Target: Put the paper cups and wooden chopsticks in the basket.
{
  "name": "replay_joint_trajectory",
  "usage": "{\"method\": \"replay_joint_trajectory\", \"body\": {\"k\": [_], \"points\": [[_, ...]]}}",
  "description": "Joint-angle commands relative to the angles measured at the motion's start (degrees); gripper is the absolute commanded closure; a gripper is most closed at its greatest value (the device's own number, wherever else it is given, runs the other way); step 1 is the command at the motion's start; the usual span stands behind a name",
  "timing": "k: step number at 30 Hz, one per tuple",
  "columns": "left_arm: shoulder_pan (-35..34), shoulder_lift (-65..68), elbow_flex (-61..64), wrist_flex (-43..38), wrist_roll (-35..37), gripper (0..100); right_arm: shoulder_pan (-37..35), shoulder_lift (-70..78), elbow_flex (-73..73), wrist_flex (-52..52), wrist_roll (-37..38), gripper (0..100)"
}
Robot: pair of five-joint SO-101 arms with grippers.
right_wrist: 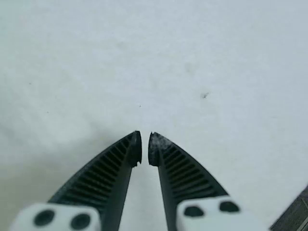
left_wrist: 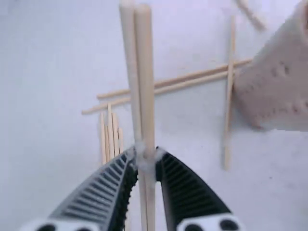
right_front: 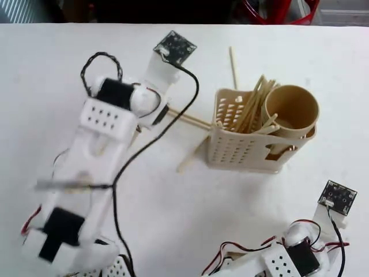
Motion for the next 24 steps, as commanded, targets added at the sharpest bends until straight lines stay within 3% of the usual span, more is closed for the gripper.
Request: {"method": "replay_joint_trajectory", "body": {"k": [1,8,13,20,24], "points": [[5.49,-12.70,-4.22,-1.85,3.34,98,0.40,-0.04,0.53,-0.04,0.44,96.1],[16.75,-16.75,-14.95,-9.05,5.63,98,0.40,-0.04,0.53,-0.04,0.44,96.1],[24.31,-16.75,-20.84,-19.43,8.26,98,0.40,-0.04,0.53,-0.04,0.44,96.1],[28.09,-14.46,-16.26,-31.03,9.05,98,0.40,-0.04,0.53,-0.04,0.44,96.1],[28.00,-13.41,-10.81,-34.81,15.47,98,0.40,-0.04,0.53,-0.04,0.44,96.1]]}}
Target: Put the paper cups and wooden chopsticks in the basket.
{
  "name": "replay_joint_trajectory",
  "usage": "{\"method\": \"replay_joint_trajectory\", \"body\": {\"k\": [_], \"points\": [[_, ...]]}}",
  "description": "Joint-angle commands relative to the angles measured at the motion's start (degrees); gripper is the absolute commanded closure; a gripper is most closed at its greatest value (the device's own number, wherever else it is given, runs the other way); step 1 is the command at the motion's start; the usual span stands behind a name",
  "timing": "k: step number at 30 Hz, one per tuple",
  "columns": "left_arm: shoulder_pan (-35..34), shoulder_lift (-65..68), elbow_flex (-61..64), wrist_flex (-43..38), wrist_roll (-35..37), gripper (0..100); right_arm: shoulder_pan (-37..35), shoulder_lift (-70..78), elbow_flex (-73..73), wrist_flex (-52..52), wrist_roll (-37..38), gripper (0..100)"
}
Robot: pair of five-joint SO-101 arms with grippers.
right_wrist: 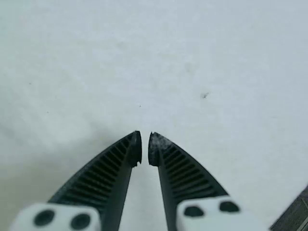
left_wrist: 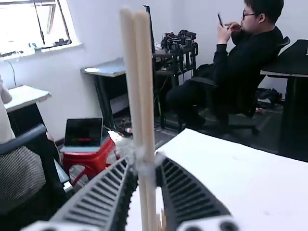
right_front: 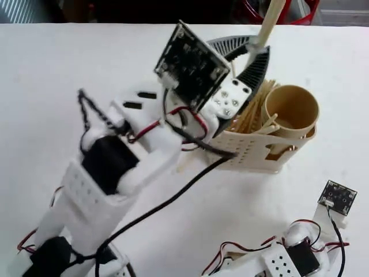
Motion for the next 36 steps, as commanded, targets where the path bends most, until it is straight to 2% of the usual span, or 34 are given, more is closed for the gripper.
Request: {"method": "replay_joint_trajectory", "body": {"k": [1,8,13,26,29,32,34,36], "points": [[0.48,0.48,4.57,-5.10,5.98,98,0.40,-0.04,0.53,-0.04,0.44,96.1],[-1.36,0.75,8.09,-6.86,6.51,97,0.40,-0.04,0.53,-0.04,0.44,96.1],[-2.24,0.75,8.09,-5.36,7.74,90,0.40,-0.04,0.53,-0.04,0.44,96.1],[-3.12,0.84,8.18,-4.84,8.09,90,0.40,-0.04,0.53,-0.04,0.44,96.1],[-4.79,0.84,8.18,-1.58,7.56,90,0.40,-0.04,0.53,-0.04,0.44,96.1],[-7.43,0.48,8.09,4.75,0.88,90,0.40,-0.04,0.53,-0.04,0.44,96.1],[-10.86,0.40,7.65,9.93,-2.46,90,-0.13,-0.13,0.53,-0.13,0.44,95.9],[-15.52,0.40,7.65,14.95,-1.93,90,-0.31,-0.31,0.26,-1.45,0.44,95.7]]}}
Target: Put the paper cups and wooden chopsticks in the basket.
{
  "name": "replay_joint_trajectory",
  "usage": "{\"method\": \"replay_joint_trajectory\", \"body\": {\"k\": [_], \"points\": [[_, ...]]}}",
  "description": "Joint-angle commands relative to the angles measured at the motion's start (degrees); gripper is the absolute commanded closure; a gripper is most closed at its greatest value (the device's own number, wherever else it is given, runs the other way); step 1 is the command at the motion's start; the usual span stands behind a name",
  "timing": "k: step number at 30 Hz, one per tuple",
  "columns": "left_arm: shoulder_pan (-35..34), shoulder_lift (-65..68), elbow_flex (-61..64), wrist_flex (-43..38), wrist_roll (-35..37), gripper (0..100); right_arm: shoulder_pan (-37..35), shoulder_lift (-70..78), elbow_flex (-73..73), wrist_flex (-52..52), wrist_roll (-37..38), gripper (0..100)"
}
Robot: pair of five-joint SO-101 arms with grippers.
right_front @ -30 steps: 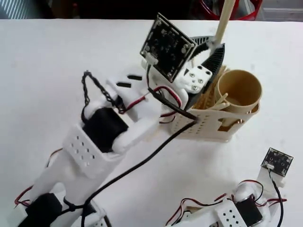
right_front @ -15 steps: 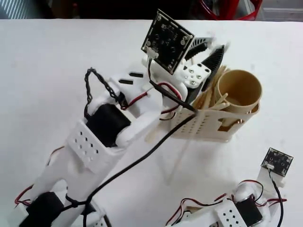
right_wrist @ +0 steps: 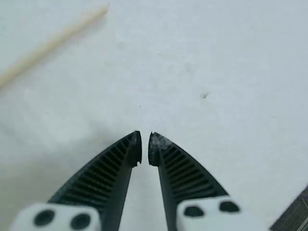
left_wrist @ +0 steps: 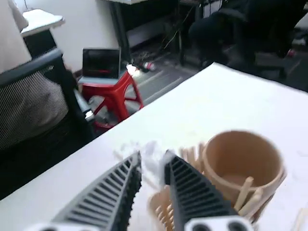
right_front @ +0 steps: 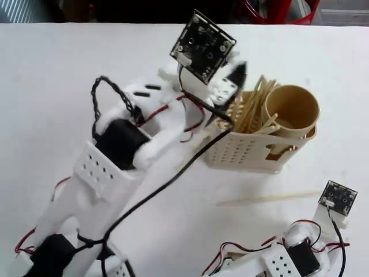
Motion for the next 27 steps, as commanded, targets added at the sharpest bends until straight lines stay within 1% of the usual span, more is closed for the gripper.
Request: {"method": "replay_joint_trajectory", "body": {"k": [1,3,4,5,7,10,13,15,16,17,19,21,23,25,27], "points": [[-10.07,-0.57,-0.97,10.37,-1.67,90,-0.92,-0.40,-0.18,-3.38,0.44,95.7],[-14.99,-0.40,-0.53,14.42,-1.85,90,-2.86,-0.40,-1.67,-7.78,0.62,95.7],[-17.27,-0.13,-0.35,16.97,-1.85,90,-3.82,-0.40,-2.73,-9.45,2.20,95.6],[-19.47,-0.04,-0.09,19.60,-1.85,90,-5.05,-0.31,-3.96,-10.59,5.80,95.6],[-23.08,-0.48,2.90,22.42,-1.93,90,-9.27,-0.04,-7.12,-9.80,11.16,95.6],[-28.53,-0.48,8.35,22.77,-1.93,90,-13.58,-0.04,-12.84,-5.05,11.87,95.0],[-32.57,-0.57,15.30,19.69,-1.93,90,-17.10,0.04,-17.76,-1.36,12.04,88.8],[-34.51,-0.57,20.31,16.79,-1.67,90,-20.62,0.04,-19.16,0.40,15.65,84.4],[-35.03,-0.57,22.95,15.03,-1.58,90,-23.16,0.04,-19.25,1.80,20.04,83.0],[-35.38,-0.57,25.58,12.92,-1.49,90,-25.80,0.13,-18.99,3.82,26.11,82.7],[-35.47,-0.57,31.38,8.00,-1.41,90,-29.32,0.13,-17.76,8.13,40.00,82.7],[-35.47,-0.57,36.75,2.64,-1.41,90,-28.70,0.13,-17.58,10.51,49.14,82.6],[-35.47,-0.57,41.14,-2.02,-1.41,90,-26.86,0.13,-17.41,10.42,54.95,82.4],[-35.47,-0.57,43.60,-4.92,-1.41,90,-25.54,0.31,-17.05,10.42,58.20,82.4],[-35.47,-0.57,44.84,-6.42,-1.41,90,-24.84,1.63,-17.14,10.42,58.29,82.5]]}}
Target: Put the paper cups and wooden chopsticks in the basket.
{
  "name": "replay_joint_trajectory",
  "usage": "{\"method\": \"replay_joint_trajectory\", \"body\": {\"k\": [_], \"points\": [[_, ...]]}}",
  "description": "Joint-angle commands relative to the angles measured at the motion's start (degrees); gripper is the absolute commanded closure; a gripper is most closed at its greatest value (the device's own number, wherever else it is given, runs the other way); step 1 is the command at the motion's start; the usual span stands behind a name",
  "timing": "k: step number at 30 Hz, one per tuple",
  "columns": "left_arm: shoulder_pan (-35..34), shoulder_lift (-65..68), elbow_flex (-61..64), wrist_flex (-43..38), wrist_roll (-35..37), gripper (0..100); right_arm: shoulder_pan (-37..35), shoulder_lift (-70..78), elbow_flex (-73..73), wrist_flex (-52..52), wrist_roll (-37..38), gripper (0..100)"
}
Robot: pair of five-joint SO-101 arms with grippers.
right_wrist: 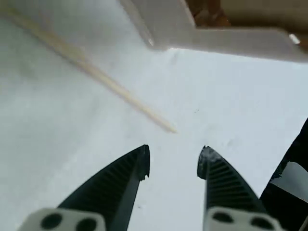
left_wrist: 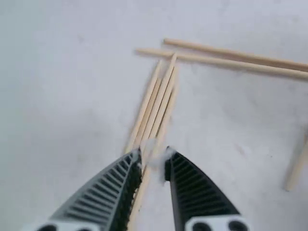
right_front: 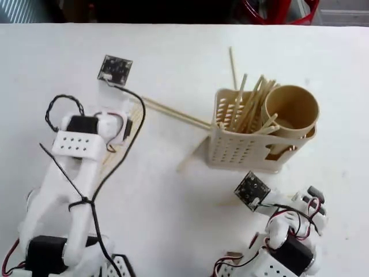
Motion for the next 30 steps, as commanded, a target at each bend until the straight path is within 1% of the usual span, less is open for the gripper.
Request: {"method": "replay_joint_trajectory", "body": {"k": [1,4,8,9,11,14,16,19,23,25,30], "points": [[-0.40,-0.57,2.11,-5.19,0.00,90,1.36,3.30,-0.79,0.66,2.99,82.5],[-0.48,-0.57,2.37,-5.19,0.00,90,2.86,10.15,-5.19,3.74,2.90,83.4],[-0.48,-0.48,2.46,-5.19,0.00,90,2.77,28.18,-20.84,15.96,3.78,85.5],[-0.48,-0.48,2.46,-5.19,0.00,90,2.77,33.89,-24.79,17.80,5.27,85.5],[-0.48,-0.40,2.46,-5.19,0.00,90,3.30,45.67,-32.26,17.19,8.70,85.6],[-0.57,-0.48,2.73,-4.75,0.00,90,3.38,59.91,-39.47,17.01,18.20,85.4],[-0.57,-0.57,3.43,-5.19,0.00,90,3.38,65.71,-41.67,16.75,23.56,85.4],[-0.57,-0.57,3.78,-5.27,0.00,90,3.74,68.35,-41.41,11.03,28.84,85.3],[-0.57,-0.57,3.78,-5.27,0.00,90,5.93,68.35,-35.34,-0.75,36.22,81.0],[-0.57,-0.57,3.87,-5.27,0.00,90,7.16,68.26,-31.82,-5.85,39.12,80.6],[-0.57,-0.57,3.96,-5.27,0.00,90,8.66,68.70,-24.79,-11.91,46.59,80.7]]}}
